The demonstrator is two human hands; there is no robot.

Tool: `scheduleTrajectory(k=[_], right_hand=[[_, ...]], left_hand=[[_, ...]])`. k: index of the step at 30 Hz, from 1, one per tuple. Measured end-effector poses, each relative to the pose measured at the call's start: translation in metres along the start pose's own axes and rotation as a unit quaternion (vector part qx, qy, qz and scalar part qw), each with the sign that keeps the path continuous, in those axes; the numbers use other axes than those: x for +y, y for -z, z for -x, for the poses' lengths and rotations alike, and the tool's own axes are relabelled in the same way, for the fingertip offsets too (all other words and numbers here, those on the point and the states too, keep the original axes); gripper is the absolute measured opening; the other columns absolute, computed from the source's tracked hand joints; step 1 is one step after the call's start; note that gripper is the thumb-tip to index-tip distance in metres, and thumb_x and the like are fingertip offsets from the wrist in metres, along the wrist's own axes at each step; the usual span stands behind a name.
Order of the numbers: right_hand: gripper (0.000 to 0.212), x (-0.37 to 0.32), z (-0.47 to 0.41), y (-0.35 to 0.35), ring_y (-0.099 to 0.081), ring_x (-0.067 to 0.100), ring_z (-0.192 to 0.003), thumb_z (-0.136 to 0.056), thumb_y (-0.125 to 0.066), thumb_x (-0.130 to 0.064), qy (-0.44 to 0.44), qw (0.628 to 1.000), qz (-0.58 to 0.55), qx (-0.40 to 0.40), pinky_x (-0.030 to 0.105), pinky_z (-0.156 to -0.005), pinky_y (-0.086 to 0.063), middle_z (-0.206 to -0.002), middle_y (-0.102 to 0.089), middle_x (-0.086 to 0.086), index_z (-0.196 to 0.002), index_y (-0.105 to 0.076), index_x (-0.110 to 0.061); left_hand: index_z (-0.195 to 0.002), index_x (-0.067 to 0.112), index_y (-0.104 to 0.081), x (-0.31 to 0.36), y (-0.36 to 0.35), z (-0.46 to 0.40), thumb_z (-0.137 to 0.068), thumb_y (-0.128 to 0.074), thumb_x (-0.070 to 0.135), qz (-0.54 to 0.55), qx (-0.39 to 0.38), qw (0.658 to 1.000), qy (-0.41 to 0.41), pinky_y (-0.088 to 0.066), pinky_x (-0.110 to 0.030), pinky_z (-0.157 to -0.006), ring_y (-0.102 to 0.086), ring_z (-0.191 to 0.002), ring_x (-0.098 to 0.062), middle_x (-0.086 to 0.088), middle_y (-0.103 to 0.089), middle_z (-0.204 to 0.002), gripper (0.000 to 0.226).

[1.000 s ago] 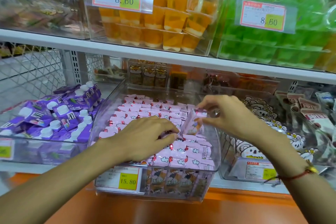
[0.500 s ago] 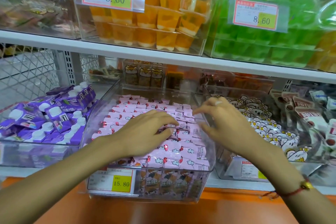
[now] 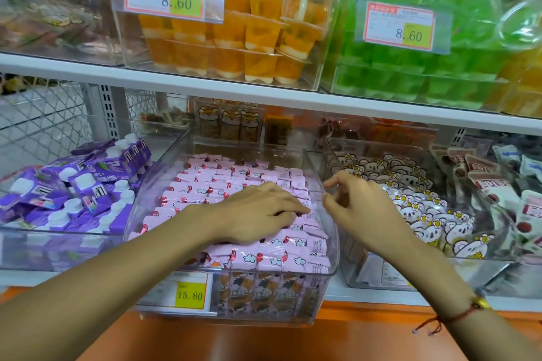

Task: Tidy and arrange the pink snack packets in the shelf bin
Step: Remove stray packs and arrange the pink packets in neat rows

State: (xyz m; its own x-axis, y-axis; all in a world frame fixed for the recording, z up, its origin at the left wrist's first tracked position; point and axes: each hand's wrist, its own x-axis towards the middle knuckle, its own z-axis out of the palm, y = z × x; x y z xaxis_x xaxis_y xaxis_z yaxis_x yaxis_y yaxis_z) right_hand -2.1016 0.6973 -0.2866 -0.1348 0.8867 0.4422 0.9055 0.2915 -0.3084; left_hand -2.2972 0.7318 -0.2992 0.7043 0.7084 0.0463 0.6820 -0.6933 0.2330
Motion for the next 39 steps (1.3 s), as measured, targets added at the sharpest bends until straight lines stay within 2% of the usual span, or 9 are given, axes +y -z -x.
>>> scheduleTrajectory(k=[5, 10, 17, 24, 29, 31, 34, 37, 39], right_hand=[[0.005, -0.004, -0.016, 0.012, -0.062, 0.020, -0.080, -0.083, -0.062, -0.030, 0.006, 0.998, 0.066, -0.016, 0.025, -0.064, -0.035, -0.077, -0.065, -0.007, -0.086, -0.063, -0.026], [0.017, -0.019, -0.042, 0.004, -0.058, 0.021, -0.096, -0.085, -0.064, -0.029, 0.089, 0.988, 0.127, -0.025, 0.026, -0.073, -0.037, -0.085, -0.062, -0.003, -0.100, -0.071, -0.026], [0.028, -0.033, -0.061, -0.025, -0.041, 0.023, -0.120, -0.089, -0.058, -0.042, 0.081, 0.945, 0.250, -0.193, 0.037, -0.094, -0.028, -0.122, -0.060, 0.000, -0.113, -0.064, -0.029], [0.023, -0.024, -0.054, -0.022, -0.046, 0.017, -0.108, -0.079, -0.068, -0.048, 0.068, 0.976, 0.162, -0.129, 0.035, -0.092, -0.029, -0.103, -0.068, -0.013, -0.100, -0.071, -0.038], [0.015, -0.019, -0.050, -0.023, -0.046, 0.018, -0.105, -0.088, -0.061, -0.043, 0.079, 0.988, 0.097, -0.086, 0.037, -0.094, -0.028, -0.112, -0.066, -0.013, -0.092, -0.073, -0.036], [0.016, -0.019, -0.049, -0.024, -0.057, 0.018, -0.098, -0.091, -0.058, -0.036, 0.082, 0.994, 0.049, -0.049, 0.036, -0.094, -0.036, -0.099, -0.069, -0.012, -0.091, -0.072, -0.030], [0.017, -0.024, -0.046, -0.022, -0.063, 0.012, -0.076, -0.095, -0.054, -0.027, 0.073, 0.994, -0.066, 0.057, 0.031, -0.073, -0.051, -0.084, -0.068, -0.008, -0.095, -0.069, -0.021], [0.014, -0.029, -0.045, -0.015, -0.054, 0.002, -0.066, -0.096, -0.052, -0.020, 0.063, 0.963, -0.159, 0.208, 0.016, -0.061, -0.043, -0.080, -0.064, -0.003, -0.093, -0.065, -0.014], [0.015, -0.029, -0.044, -0.006, -0.048, -0.002, -0.058, -0.097, -0.050, -0.021, 0.020, 0.936, -0.228, 0.269, 0.012, -0.053, -0.035, -0.074, -0.060, -0.007, -0.089, -0.061, -0.015]], left_hand=[[-0.137, 0.030, -0.042, -0.008, -0.002, 0.018, -0.102, -0.033, 0.034, 0.032, 0.086, 0.995, 0.041, -0.029, -0.022, -0.086, -0.033, -0.122, -0.005, 0.012, -0.048, -0.127, 0.036], [-0.135, 0.029, -0.047, -0.018, -0.004, 0.031, -0.101, -0.030, 0.042, -0.034, 0.103, 0.991, 0.077, -0.030, -0.026, -0.104, -0.034, -0.131, -0.009, 0.012, -0.043, -0.144, 0.041], [-0.140, 0.034, -0.038, -0.017, -0.009, 0.033, -0.102, -0.026, 0.041, -0.046, 0.116, 0.990, 0.070, -0.029, -0.025, -0.101, -0.034, -0.130, -0.008, 0.015, -0.039, -0.145, 0.040], [-0.144, 0.040, -0.031, -0.015, -0.005, 0.031, -0.103, -0.019, 0.041, -0.056, 0.042, 0.996, 0.055, -0.024, -0.028, -0.109, -0.029, -0.136, -0.008, 0.015, -0.031, -0.152, 0.043], [-0.141, 0.041, -0.034, -0.014, -0.002, 0.030, -0.103, -0.020, 0.041, -0.050, 0.021, 0.997, 0.056, -0.028, -0.033, -0.107, -0.034, -0.131, -0.010, 0.016, -0.037, -0.147, 0.041], [-0.141, 0.042, -0.034, -0.015, -0.002, 0.029, -0.103, -0.020, 0.041, -0.054, 0.017, 0.997, 0.056, -0.029, -0.034, -0.108, -0.033, -0.132, -0.010, 0.016, -0.037, -0.147, 0.041], [-0.141, 0.042, -0.035, -0.017, -0.003, 0.029, -0.103, -0.021, 0.041, -0.050, 0.027, 0.997, 0.056, -0.028, -0.033, -0.107, -0.033, -0.132, -0.010, 0.016, -0.038, -0.147, 0.040], [-0.139, 0.041, -0.038, -0.014, -0.003, 0.032, -0.103, -0.025, 0.040, -0.032, 0.045, 0.997, 0.056, -0.034, -0.031, -0.102, -0.040, -0.126, -0.009, 0.017, -0.044, -0.143, 0.039], [-0.135, 0.041, -0.044, -0.012, -0.004, 0.035, -0.102, -0.030, 0.040, 0.004, 0.101, 0.992, 0.069, -0.047, -0.028, -0.082, -0.056, -0.104, -0.008, 0.014, -0.062, -0.120, 0.036]])
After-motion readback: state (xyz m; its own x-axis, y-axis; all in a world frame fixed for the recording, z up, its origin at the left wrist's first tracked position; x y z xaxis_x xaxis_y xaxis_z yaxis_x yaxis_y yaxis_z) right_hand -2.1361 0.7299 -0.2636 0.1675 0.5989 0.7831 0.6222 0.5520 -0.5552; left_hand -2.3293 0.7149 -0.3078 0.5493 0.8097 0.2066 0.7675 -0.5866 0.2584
